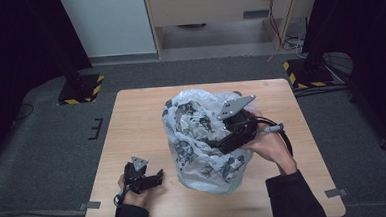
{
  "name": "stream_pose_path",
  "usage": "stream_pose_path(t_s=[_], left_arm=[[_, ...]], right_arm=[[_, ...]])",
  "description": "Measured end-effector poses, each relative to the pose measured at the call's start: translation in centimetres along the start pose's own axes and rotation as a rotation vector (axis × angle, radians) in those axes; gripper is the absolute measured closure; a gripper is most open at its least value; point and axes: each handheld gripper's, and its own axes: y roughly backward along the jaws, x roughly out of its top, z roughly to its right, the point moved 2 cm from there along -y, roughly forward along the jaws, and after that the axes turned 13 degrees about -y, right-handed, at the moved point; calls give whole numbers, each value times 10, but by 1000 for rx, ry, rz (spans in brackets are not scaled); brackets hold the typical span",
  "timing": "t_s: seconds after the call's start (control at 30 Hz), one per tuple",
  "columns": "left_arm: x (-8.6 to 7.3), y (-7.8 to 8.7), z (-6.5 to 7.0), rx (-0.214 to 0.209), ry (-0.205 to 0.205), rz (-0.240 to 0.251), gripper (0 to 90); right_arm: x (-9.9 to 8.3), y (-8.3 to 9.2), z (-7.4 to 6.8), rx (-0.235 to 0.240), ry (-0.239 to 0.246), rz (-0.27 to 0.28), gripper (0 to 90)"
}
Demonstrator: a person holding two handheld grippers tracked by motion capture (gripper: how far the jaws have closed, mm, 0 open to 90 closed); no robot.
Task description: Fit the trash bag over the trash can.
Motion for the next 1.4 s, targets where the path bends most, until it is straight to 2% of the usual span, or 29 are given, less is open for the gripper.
stream_pose_path(t_s=[0.07,0.2,0.27,0.4,0.53,0.63,0.8,0.87,0.97,1.03,1.13,1.4], left_arm=[[0,0,0,-1,-1,-1,130],[0,0,0,-1,-1,-1,130],[0,0,0,-1,-1,-1,130],[0,0,0,0,-1,0,130],[0,0,0,0,-1,0,129],[0,0,0,0,-2,0,129],[0,0,0,-2,-3,-1,126],[0,0,0,-2,-3,-3,125],[0,0,0,-2,-3,-3,124],[0,0,0,-3,-4,-3,123],[0,0,0,-2,-4,-2,123],[0,0,0,-2,-4,-2,123]], right_arm=[[-1,2,-1,-2,19,57,178],[-3,9,1,-14,22,166,152],[-1,16,1,-22,11,221,147],[6,32,0,-2,-15,323,132],[14,43,-5,21,-15,393,127],[26,46,-10,7,-9,443,125],[51,43,-19,-14,-8,479,123],[61,36,-20,-22,-17,497,123],[64,23,-19,-12,-31,472,120],[62,11,-17,-32,-22,423,119],[56,-4,-14,-35,-28,373,119],[43,-30,-6,-57,-47,198,120]])
